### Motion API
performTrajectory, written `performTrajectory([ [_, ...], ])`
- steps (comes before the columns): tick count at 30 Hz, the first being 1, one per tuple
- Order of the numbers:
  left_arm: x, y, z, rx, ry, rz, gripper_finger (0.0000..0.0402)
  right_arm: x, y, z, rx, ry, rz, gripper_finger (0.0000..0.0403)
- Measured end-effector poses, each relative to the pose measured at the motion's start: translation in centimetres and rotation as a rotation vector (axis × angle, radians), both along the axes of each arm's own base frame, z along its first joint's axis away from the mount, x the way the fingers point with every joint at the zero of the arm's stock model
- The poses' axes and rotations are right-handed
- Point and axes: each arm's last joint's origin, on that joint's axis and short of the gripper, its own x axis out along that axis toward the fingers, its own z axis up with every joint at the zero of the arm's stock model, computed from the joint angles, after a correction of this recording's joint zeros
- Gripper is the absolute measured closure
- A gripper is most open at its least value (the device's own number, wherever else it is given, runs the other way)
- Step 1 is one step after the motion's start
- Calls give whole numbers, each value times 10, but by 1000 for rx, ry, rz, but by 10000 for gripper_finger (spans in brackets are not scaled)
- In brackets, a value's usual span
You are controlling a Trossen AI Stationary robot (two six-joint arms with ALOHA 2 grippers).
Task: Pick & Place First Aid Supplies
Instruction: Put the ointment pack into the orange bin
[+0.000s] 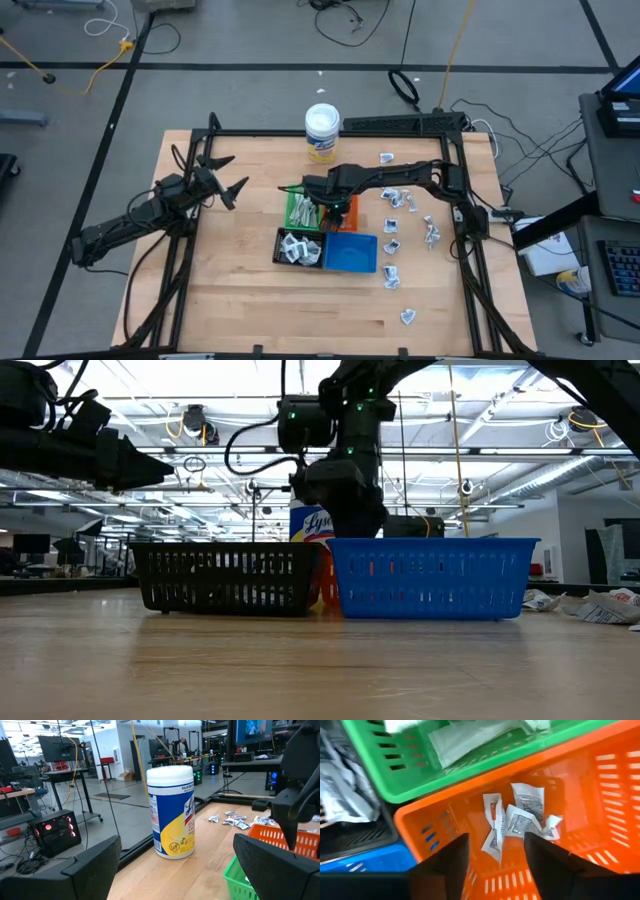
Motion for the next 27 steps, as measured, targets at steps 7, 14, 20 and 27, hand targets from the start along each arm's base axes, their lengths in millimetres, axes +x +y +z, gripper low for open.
performTrajectory([
  [7,0,0,0,0,0,0,9,-17,-8,37,-48,-18,-365,195],
  [14,0,0,0,0,0,0,9,-26,-12,54,-50,-36,-767,208],
  [20,0,0,0,0,0,0,9,-50,3,54,-35,-22,-849,208],
  [27,0,0,0,0,0,0,9,-105,26,41,-41,62,-975,209],
])
